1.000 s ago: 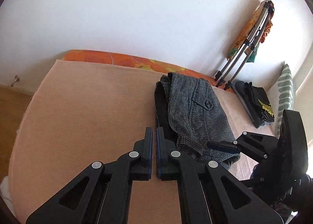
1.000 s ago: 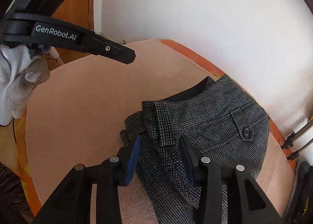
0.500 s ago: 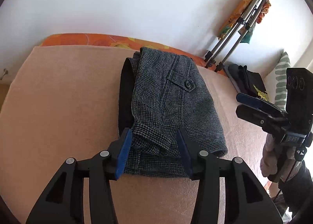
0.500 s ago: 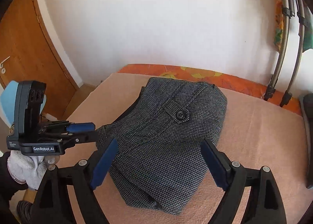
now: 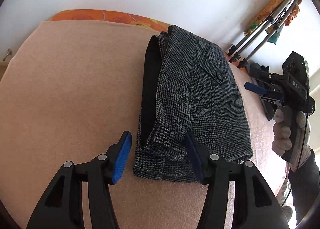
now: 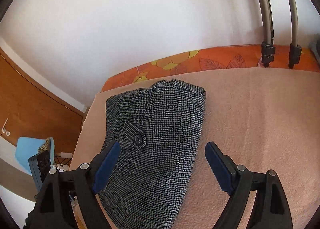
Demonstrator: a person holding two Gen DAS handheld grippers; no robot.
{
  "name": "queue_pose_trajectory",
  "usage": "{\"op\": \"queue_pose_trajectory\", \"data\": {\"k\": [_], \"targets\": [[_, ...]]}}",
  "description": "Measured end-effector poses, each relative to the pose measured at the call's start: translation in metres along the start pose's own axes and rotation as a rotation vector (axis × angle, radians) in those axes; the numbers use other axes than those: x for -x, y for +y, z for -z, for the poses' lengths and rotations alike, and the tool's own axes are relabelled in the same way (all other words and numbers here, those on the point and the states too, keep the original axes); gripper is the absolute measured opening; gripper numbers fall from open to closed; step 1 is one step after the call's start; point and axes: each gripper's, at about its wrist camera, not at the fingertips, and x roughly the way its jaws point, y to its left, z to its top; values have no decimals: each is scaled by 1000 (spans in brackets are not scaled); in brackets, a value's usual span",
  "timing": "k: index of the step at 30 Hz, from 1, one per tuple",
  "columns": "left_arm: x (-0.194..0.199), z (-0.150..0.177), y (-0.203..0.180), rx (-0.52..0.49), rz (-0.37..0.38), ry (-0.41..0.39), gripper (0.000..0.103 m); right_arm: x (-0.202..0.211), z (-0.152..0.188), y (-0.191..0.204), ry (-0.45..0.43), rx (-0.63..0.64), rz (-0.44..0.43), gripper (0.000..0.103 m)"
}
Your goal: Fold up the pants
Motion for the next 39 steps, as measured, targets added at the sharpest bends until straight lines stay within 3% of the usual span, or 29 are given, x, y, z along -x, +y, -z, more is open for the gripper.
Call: {"op": "queue_pose_trajectory", "data": {"k": [6, 8, 9, 12, 23, 28, 33, 39], "targets": [[13, -38, 7, 20, 49, -39, 54, -25, -4, -10, 18, -34, -30, 89], [4, -53, 8, 46, 90, -21, 55, -31, -4, -13, 25, -37, -34, 89], [-3, -61, 9, 58, 111, 1, 62, -33, -4, -15, 31, -44, -43, 89], [-22, -77, 11, 93, 118, 7, 63, -37, -2, -23, 40, -69, -73, 89], [-76, -90, 14, 117, 130, 53, 63, -53, 0, -40, 58, -61, -134, 85], [-81, -92, 15, 142, 187, 22, 63, -59, 0, -42, 53, -56, -195, 68], [-86, -92, 2, 95, 184, -5, 64, -57, 5, -46, 41, -72, -246, 62], [-89, -92, 0, 102, 163, -19, 38, -61, 8, -37, 26, -73, -219, 41]]}}
